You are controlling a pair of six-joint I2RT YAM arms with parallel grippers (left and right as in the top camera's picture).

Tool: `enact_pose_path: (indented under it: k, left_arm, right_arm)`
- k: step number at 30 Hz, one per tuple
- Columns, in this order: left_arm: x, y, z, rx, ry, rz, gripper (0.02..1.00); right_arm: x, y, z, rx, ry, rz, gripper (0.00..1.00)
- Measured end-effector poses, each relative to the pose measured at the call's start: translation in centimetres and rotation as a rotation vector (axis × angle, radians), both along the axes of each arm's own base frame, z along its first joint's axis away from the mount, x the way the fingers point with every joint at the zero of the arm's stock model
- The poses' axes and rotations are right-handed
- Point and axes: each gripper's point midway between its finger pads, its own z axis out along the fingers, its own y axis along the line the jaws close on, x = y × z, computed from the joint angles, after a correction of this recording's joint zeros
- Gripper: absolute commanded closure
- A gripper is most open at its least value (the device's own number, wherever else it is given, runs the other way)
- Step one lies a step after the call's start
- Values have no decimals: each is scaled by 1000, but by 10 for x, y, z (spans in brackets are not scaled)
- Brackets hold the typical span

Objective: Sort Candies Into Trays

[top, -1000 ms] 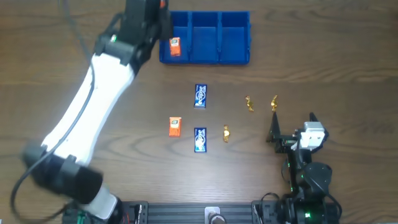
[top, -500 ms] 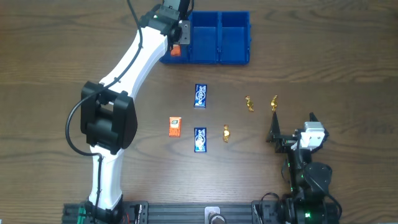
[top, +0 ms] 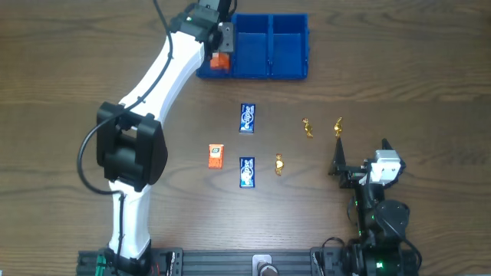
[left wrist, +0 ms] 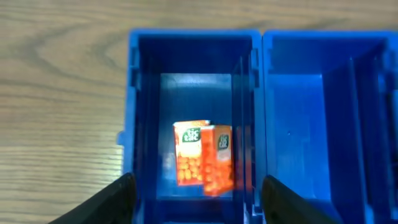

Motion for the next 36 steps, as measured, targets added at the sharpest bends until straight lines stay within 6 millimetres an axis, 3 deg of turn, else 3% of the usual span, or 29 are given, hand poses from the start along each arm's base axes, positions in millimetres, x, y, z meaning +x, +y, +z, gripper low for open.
enact_pose_path:
  k: [5,8,11,14,20,23,28,36]
  left_arm:
    - [-24,6,59,-52,-131,2,334]
    - [-71,7,99,-100,-214,-17,336]
    - [-121,1,109,-130,-236,-57,338]
    - [-167,-2,78,-124,-171,-89,334]
    - [-246,9,-54,-37,95,-95,334]
    - [-272,12,-90,-40,154,-99,343]
    - [-289,13,-113,-71,186,-84,349]
    - [-287,9,-125,-89,195,-73,349]
  right_arm:
    - [0,0,0,0,0,0,3]
    - [0,0,0,0,0,0,3]
    - [0,0,0,0,0,0,3]
    - [0,0,0,0,0,0,3]
    - [0,0,0,0,0,0,3]
    - [0,0,0,0,0,0,3]
    - [0,0,0,0,0,0,3]
    - [0,0,0,0,0,0,3]
